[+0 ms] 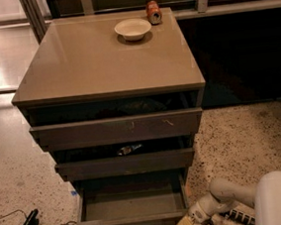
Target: Close bottom drawer
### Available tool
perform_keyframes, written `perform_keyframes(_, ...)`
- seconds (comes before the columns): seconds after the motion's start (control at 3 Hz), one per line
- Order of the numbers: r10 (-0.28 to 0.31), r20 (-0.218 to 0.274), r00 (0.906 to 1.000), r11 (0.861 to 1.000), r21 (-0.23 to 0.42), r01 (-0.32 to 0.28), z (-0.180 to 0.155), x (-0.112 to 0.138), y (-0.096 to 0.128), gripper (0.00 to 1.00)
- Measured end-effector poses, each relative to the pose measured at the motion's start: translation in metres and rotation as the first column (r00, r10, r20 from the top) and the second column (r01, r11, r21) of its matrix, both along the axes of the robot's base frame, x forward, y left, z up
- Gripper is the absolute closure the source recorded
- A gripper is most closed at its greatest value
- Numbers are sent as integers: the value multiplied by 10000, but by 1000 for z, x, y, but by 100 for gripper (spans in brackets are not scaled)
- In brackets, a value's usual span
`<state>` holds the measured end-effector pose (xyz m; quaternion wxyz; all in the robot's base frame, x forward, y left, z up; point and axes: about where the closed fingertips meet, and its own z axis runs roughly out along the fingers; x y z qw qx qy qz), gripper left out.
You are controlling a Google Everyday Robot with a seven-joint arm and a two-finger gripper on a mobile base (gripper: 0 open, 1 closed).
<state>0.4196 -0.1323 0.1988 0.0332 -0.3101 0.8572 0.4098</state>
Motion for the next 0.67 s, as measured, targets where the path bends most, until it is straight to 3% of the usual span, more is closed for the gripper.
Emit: perform_keyframes(0.67,-1121,737,9910,9932,391,1094,-15,17,15,100)
